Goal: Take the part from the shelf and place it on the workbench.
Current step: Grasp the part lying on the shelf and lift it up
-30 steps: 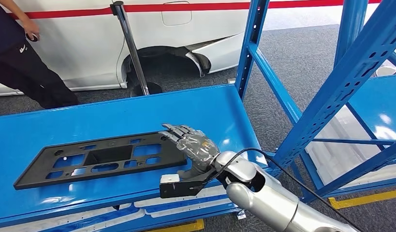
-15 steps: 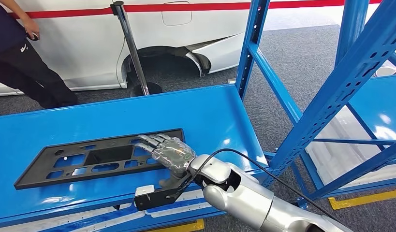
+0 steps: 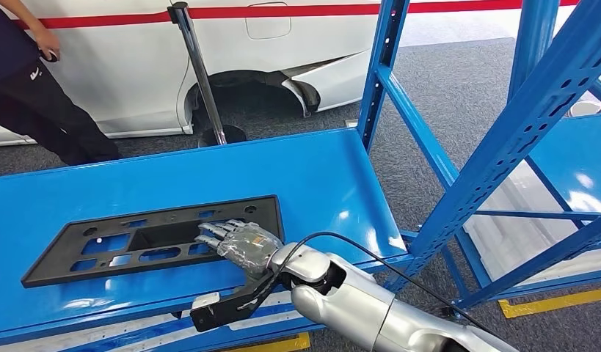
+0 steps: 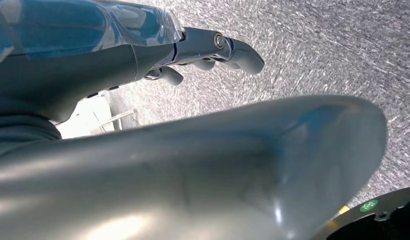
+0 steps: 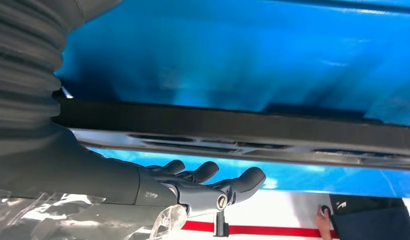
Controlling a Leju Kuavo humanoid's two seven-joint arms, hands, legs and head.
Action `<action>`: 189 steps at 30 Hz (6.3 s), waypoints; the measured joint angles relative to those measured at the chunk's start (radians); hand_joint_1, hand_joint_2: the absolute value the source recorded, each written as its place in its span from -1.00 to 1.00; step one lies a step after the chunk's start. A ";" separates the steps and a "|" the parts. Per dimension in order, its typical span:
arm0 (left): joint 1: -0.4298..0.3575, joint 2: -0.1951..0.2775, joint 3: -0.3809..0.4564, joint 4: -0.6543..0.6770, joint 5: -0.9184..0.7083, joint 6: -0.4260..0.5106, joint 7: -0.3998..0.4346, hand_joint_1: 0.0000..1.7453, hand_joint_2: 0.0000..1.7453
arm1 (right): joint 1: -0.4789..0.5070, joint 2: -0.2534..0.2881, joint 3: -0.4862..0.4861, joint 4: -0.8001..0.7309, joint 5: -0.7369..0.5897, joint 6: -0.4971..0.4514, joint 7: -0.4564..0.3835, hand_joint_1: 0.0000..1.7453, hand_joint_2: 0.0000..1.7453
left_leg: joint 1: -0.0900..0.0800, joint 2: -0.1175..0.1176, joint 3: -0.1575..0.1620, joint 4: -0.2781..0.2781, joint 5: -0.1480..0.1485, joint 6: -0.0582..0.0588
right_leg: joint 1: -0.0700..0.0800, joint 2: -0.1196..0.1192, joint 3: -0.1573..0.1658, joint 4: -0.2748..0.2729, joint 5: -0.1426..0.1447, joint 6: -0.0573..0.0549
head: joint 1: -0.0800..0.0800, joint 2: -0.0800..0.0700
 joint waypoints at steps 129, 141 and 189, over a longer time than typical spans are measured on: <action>-0.056 -0.033 -0.074 0.000 -0.050 -0.019 0.004 -1.00 -1.00 | -0.050 0.104 0.005 0.268 -0.059 -0.023 -0.003 -1.00 1.00 | 0.005 0.001 0.003 -0.002 0.012 -0.005 | 0.005 0.001 0.001 0.000 0.011 -0.005 | 0.000 0.000; -0.066 -0.039 -0.075 0.000 -0.063 -0.021 0.002 -1.00 -1.00 | -0.057 0.104 0.005 0.268 -0.068 -0.017 0.003 -1.00 1.00 | 0.005 0.001 0.003 -0.002 0.012 -0.005 | 0.005 0.001 0.001 0.000 0.011 -0.004 | 0.000 0.000; -0.062 -0.047 -0.083 0.000 -0.060 -0.019 0.004 -1.00 -1.00 | -0.127 0.031 -0.029 0.149 -0.227 0.034 0.066 -1.00 1.00 | 0.005 0.001 -0.009 -0.001 0.013 -0.005 | 0.005 0.001 -0.011 0.000 0.012 -0.005 | 0.000 0.000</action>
